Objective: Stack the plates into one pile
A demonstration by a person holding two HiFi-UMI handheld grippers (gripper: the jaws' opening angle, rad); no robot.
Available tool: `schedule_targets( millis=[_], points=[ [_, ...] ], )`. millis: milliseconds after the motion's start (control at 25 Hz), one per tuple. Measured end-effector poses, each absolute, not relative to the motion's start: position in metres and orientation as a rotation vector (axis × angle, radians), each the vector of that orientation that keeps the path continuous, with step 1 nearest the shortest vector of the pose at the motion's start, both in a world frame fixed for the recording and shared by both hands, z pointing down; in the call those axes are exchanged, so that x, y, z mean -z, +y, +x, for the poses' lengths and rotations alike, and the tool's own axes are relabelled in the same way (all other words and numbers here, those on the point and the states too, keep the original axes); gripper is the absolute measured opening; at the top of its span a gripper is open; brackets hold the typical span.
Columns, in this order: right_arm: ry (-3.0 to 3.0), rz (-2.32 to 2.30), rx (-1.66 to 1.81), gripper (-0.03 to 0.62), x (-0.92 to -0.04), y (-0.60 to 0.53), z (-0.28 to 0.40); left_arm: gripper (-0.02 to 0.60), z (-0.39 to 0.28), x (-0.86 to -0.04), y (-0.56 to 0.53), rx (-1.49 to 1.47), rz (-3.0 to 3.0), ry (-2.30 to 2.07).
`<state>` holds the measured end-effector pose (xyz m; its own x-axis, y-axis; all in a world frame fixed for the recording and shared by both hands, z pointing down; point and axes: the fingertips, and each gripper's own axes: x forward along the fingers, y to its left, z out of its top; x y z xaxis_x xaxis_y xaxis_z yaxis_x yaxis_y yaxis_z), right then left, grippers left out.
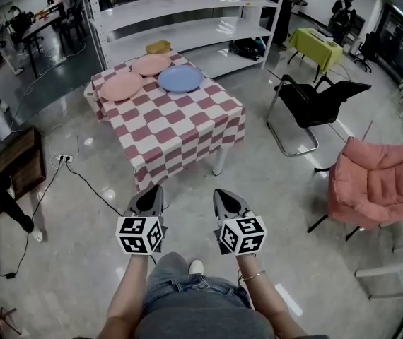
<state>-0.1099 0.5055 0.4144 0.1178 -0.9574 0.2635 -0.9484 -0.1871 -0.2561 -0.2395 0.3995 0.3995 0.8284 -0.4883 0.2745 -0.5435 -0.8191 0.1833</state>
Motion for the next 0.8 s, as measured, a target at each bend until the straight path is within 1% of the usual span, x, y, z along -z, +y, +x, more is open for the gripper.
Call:
schedule_targets(
  millis=[400,800],
  points=[
    [1.960,-2.355,0.600,0.009,-0.421,0.479,-0.075,0.015,-0.226,-0.412,0.363,-0.357,2.732,-0.846],
    [1.931,-2.380,0.649,0.010,-0.444,0.391,-0.016,0.015,-0.165,-0.443,0.263,-0.383,2.708,-0.830]
  ],
)
